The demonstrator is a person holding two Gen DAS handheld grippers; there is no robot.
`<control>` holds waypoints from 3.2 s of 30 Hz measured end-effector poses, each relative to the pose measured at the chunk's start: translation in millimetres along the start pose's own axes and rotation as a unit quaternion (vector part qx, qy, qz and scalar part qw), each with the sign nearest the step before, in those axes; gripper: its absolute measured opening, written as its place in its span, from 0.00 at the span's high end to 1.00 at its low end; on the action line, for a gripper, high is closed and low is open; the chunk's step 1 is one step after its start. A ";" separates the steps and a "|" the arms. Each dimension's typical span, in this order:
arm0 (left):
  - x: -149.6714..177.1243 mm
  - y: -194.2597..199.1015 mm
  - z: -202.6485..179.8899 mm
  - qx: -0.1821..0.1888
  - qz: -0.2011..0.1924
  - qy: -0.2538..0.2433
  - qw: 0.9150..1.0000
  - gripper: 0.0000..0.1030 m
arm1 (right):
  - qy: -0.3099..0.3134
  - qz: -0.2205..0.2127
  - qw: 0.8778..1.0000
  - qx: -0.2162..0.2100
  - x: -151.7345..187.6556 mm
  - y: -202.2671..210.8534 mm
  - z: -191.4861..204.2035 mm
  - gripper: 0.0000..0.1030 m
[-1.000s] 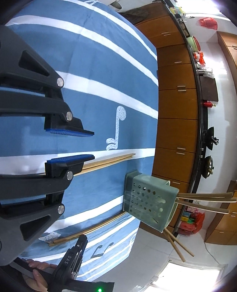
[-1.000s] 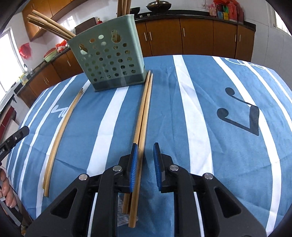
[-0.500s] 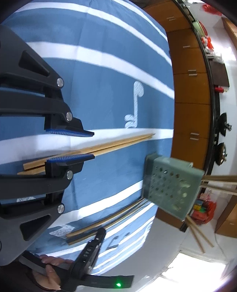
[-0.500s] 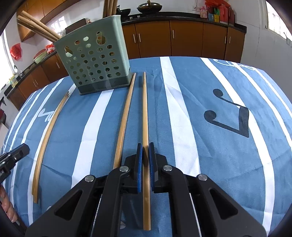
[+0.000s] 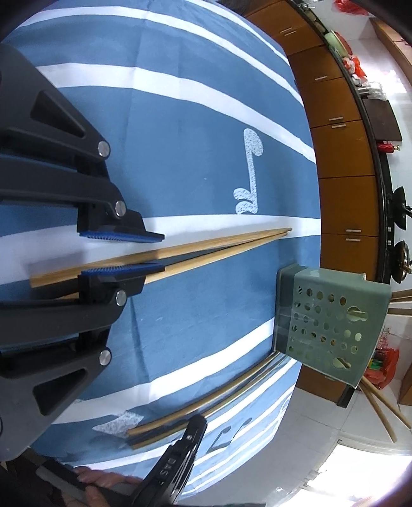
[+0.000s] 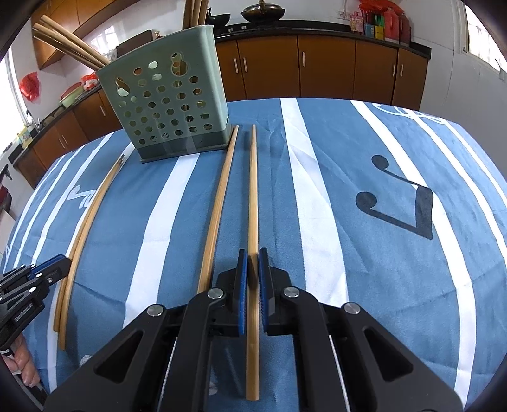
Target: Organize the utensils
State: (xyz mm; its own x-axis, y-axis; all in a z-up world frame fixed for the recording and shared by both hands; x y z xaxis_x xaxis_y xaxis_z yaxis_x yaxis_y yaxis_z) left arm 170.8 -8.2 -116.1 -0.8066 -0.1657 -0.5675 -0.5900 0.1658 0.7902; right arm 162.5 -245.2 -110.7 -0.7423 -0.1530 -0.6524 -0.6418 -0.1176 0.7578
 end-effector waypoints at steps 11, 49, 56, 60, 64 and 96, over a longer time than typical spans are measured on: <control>-24.4 -10.2 27.1 -0.035 -0.019 0.035 0.999 0.93 | 0.002 -0.008 1.000 0.010 -5.0 -5.0 -1.5 0.92; -38.5 -17.4 40.0 -0.022 -0.026 0.056 0.998 0.91 | -0.004 -0.006 1.000 0.026 -19.4 -17.7 -7.0 0.92; -38.6 -17.3 40.1 -0.020 -0.025 0.057 0.998 0.91 | -0.007 -0.007 1.000 0.024 -19.3 -17.3 -6.8 0.92; -38.3 -17.1 39.3 -0.019 -0.025 0.058 0.998 0.91 | -0.007 -0.007 1.000 0.024 -19.4 -17.3 -6.7 0.91; -38.6 -17.2 39.0 -0.019 -0.025 0.059 0.998 0.91 | -0.005 -0.006 1.000 0.026 -19.6 -17.2 -6.4 0.91; -32.4 35.2 41.6 -0.019 -0.061 0.046 0.997 0.92 | -0.011 -0.055 0.998 0.018 -14.7 33.5 -4.6 0.92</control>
State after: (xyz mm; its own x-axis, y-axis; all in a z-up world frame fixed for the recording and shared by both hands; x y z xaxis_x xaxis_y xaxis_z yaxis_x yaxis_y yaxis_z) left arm 174.6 43.5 -79.5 -0.7213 -0.2715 -0.6372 -0.6801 0.1032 0.7259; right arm 152.7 -251.3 -75.6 -0.6711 -0.1205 -0.7315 -0.7253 -0.0975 0.6815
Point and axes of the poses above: each gripper's, at about its wrist camera, not at the fingertips, and y roughly against the way its jaws point, z to its left, x to its underside, the point moved 2 cm from there along -y, roughly the way its jaws point, and after that the axes turned 15 degrees about y, right-handed, at the moved point
